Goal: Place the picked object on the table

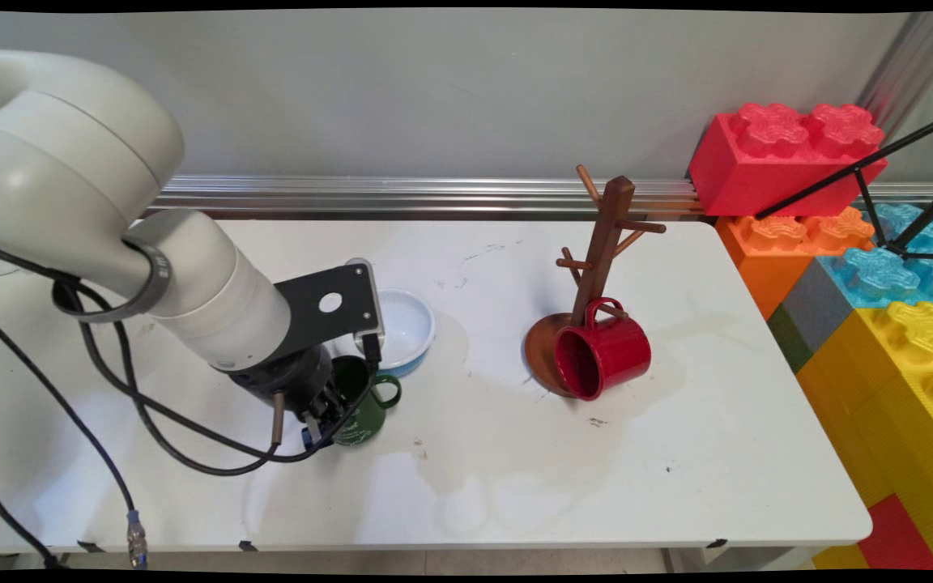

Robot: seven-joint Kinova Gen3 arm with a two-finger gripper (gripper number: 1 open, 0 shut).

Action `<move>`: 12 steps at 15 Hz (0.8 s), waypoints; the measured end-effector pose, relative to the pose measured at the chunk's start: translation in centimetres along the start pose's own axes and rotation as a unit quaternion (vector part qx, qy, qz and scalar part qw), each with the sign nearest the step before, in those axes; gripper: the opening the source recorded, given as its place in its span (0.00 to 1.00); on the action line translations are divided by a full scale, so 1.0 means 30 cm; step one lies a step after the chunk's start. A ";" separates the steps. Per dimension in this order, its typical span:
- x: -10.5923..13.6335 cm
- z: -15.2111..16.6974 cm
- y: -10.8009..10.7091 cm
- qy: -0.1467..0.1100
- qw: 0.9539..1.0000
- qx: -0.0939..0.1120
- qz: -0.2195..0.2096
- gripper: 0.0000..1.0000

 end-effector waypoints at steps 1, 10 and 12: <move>-0.006 0.002 0.000 -0.003 1.000 0.001 0.001 0.00; -0.042 0.024 -0.007 -0.021 1.000 0.011 0.003 0.00; -0.046 0.029 -0.009 -0.023 1.000 0.013 0.002 0.00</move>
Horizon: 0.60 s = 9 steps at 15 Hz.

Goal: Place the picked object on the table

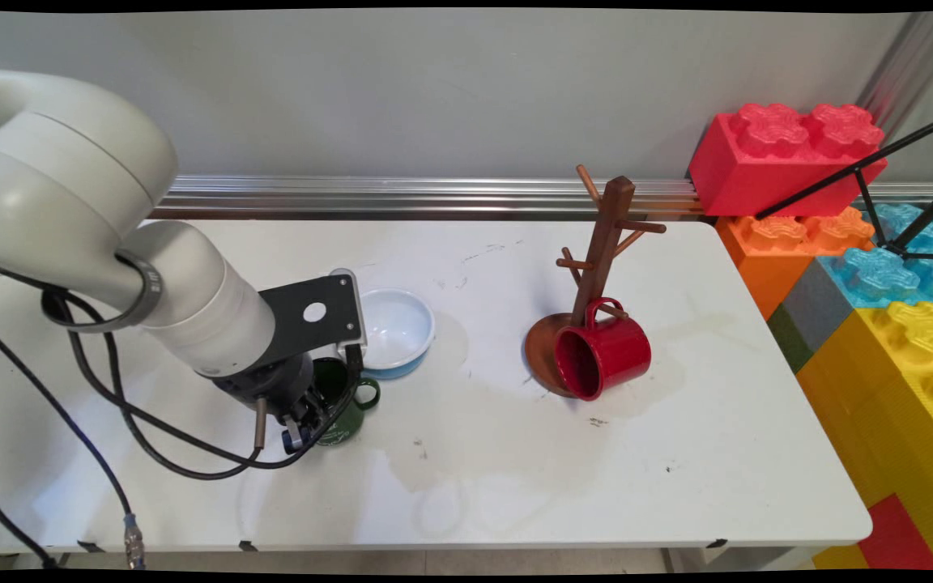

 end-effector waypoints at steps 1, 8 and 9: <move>-0.001 0.003 -0.001 -0.001 1.000 0.001 0.000 0.00; 0.001 0.026 -0.006 -0.004 1.000 0.005 -0.003 0.00; 0.001 0.029 -0.007 -0.004 1.000 0.006 -0.004 0.00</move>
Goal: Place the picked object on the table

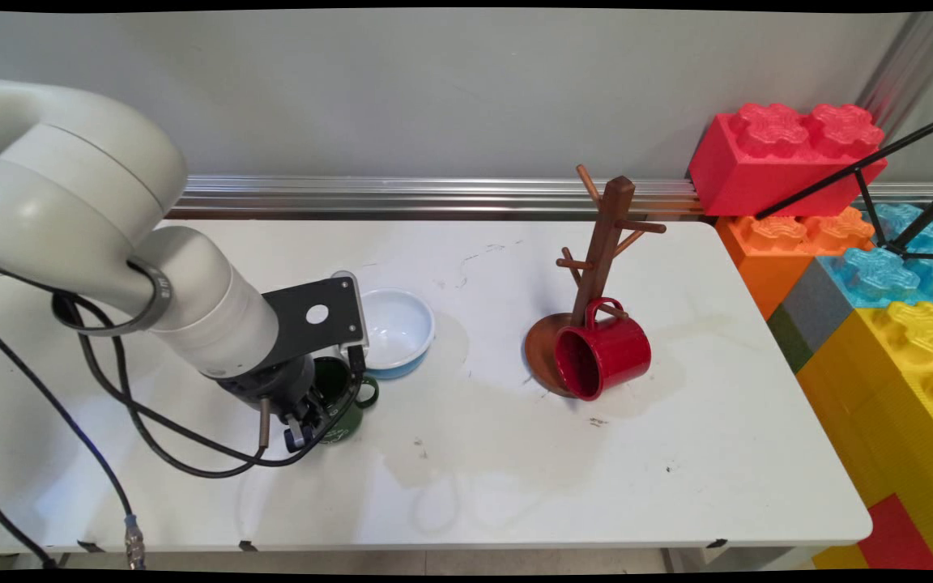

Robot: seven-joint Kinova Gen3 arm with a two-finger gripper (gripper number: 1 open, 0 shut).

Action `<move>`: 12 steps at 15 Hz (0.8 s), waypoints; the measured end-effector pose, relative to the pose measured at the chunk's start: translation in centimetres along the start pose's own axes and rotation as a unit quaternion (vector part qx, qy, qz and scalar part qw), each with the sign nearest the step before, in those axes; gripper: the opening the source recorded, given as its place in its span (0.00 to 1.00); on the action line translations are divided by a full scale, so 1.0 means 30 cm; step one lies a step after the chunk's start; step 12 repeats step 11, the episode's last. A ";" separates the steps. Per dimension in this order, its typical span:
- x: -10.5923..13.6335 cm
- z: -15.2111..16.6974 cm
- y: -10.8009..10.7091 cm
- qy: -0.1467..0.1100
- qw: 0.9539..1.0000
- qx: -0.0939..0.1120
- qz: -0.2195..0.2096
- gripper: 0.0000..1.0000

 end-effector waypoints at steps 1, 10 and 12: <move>0.000 0.004 -0.001 0.000 1.000 0.000 -0.001 0.00; -0.009 0.023 -0.005 0.003 1.000 -0.005 -0.007 1.00; -0.012 0.024 -0.005 0.003 1.000 -0.006 -0.008 1.00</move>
